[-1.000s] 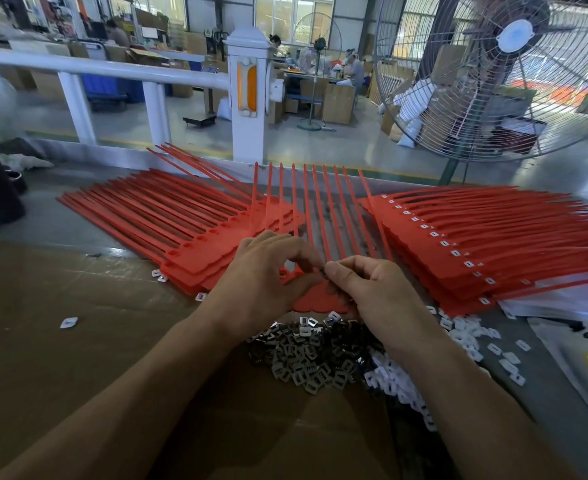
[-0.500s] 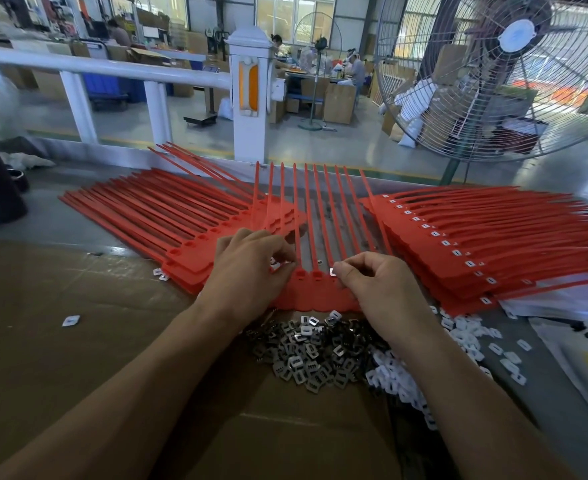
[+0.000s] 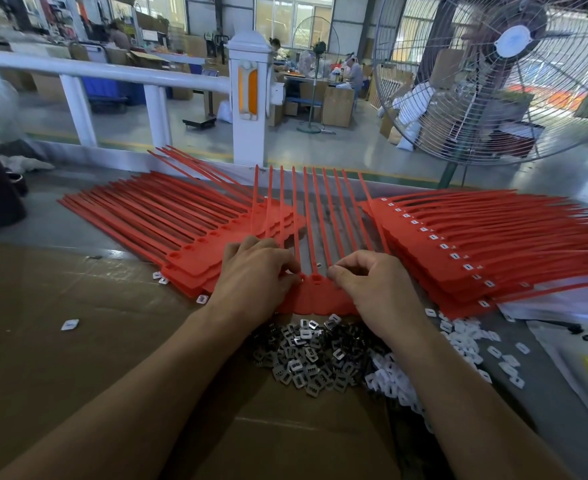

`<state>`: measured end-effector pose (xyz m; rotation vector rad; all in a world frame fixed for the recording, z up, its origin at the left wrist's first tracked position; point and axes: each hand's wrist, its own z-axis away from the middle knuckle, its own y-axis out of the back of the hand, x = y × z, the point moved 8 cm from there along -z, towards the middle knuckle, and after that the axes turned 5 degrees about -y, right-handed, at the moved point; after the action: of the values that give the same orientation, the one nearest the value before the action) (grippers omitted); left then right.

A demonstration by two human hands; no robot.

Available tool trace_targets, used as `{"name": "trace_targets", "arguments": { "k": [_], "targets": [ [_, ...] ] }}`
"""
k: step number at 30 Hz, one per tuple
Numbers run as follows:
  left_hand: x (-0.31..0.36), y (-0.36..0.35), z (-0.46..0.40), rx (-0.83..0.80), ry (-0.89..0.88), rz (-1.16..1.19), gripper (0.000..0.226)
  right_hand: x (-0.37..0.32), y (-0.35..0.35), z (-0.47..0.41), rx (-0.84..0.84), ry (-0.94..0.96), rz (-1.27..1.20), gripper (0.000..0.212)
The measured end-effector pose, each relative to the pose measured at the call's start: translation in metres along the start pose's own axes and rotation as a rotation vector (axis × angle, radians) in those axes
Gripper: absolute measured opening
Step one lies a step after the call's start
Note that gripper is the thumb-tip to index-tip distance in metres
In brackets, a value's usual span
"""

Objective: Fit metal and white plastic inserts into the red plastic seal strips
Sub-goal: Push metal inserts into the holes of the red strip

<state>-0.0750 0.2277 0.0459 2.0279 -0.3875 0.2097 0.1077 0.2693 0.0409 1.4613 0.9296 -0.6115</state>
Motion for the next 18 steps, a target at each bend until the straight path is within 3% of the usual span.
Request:
{"name": "trace_targets", "arguments": {
  "k": [6,18],
  "targets": [
    [0.0,0.002,0.002,-0.01,-0.025,-0.004,0.008,0.003,0.004,-0.003,0.02,-0.014,-0.042,0.013],
    [-0.006,0.0,0.008,-0.08,-0.01,-0.038,0.03,-0.003,-0.024,-0.02,-0.041,-0.049,0.172,0.009]
  ]
}}
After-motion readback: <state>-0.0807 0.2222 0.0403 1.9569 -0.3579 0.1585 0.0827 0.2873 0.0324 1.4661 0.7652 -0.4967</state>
